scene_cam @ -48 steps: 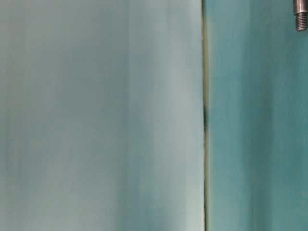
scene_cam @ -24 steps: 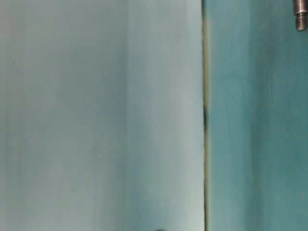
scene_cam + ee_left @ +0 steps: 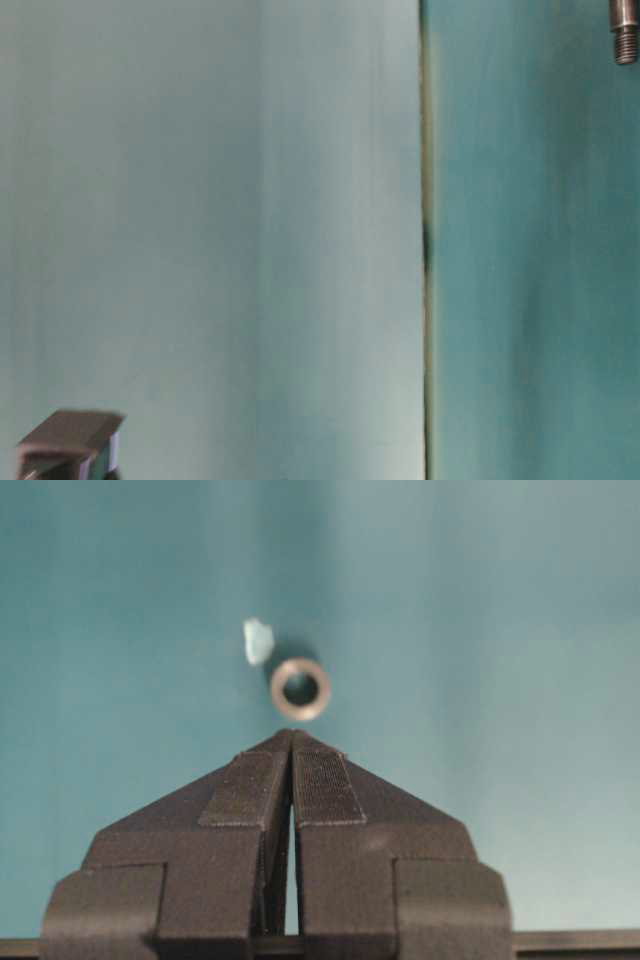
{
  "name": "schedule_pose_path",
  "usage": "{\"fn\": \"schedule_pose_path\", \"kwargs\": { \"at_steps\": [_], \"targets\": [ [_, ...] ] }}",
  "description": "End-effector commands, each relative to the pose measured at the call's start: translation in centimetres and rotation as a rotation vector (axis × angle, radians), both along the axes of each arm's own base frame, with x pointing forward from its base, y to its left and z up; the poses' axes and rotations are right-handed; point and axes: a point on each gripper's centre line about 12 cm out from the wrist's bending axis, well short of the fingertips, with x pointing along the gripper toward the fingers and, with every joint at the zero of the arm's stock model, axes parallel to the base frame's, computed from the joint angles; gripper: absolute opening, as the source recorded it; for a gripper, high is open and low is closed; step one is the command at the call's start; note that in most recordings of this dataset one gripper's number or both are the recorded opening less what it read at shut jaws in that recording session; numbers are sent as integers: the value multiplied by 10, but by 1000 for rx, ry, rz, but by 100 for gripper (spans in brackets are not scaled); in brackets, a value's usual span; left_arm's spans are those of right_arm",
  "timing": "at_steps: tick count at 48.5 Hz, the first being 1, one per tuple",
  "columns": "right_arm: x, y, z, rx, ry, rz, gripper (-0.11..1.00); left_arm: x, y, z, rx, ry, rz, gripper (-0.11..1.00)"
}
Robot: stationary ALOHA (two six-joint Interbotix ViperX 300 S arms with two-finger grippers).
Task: Insert the washer onto the shaft with both hands.
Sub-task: 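Move left gripper over the silver washer and right gripper over the shaft, then lower both open grippers toward the washer and the shaft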
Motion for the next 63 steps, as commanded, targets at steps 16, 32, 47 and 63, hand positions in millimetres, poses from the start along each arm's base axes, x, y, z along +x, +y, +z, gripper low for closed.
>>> {"fn": "schedule_pose_path", "kwargs": {
  "at_steps": [16,32,47,63],
  "targets": [
    [19,0,-5,-8,31,12,-8,9,-1,1,1,-2,-4,2],
    [24,-3,-22,-34,94,33,28,8,-1,-2,-1,6,2,24],
    [27,-7,-31,-99,116,96,87,11,-1,-11,2,32,0,75],
    [34,-11,-38,-98,69,85,86,16,-1,-27,2,52,0,75]
  ]
}}
